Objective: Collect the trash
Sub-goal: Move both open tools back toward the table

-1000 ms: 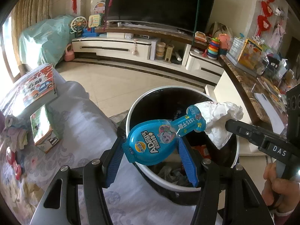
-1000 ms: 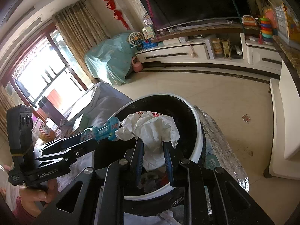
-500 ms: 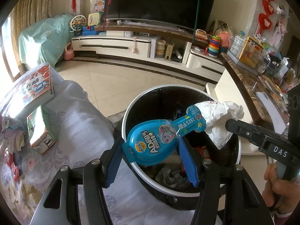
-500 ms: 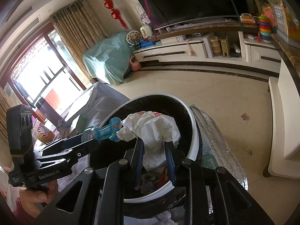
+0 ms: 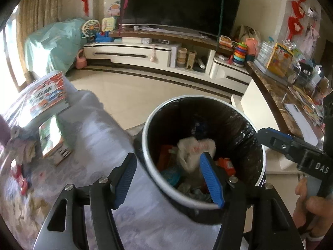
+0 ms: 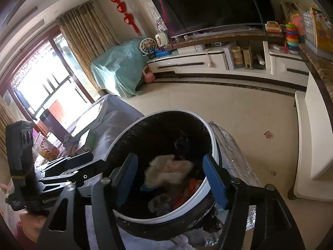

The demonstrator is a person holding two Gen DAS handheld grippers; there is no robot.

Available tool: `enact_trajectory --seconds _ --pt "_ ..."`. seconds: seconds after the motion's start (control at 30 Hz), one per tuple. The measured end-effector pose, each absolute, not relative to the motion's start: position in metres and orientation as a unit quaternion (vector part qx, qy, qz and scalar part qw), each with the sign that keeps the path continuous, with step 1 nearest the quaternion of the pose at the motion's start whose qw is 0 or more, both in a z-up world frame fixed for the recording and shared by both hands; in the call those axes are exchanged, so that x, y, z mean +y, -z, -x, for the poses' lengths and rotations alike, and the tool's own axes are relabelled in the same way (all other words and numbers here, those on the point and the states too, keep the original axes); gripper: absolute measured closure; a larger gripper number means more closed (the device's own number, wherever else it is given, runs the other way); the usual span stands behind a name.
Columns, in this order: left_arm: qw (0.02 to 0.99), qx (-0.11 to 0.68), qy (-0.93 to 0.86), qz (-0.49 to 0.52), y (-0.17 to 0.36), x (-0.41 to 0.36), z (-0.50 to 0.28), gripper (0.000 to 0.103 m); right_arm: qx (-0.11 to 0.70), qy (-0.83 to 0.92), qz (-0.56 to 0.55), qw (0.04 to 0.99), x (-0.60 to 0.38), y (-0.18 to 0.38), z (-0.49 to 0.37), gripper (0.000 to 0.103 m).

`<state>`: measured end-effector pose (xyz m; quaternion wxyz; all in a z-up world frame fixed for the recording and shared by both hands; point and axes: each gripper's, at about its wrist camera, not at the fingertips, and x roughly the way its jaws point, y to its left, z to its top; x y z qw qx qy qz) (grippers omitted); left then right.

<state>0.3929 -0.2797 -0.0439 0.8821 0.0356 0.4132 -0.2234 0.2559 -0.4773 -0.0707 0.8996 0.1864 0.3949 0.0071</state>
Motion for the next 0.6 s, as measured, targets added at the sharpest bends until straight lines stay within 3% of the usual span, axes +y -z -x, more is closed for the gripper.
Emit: enact_trajectory --seconds 0.13,0.6 --pt "0.887 0.412 0.210 -0.011 0.048 -0.255 -0.375 0.037 0.387 -0.014 -0.188 0.902 -0.467 0.065 -0.251 0.017" --pt "0.899 0.412 0.122 0.086 0.056 -0.132 -0.307 0.037 0.396 -0.084 -0.178 0.897 -0.384 0.065 -0.237 0.011"
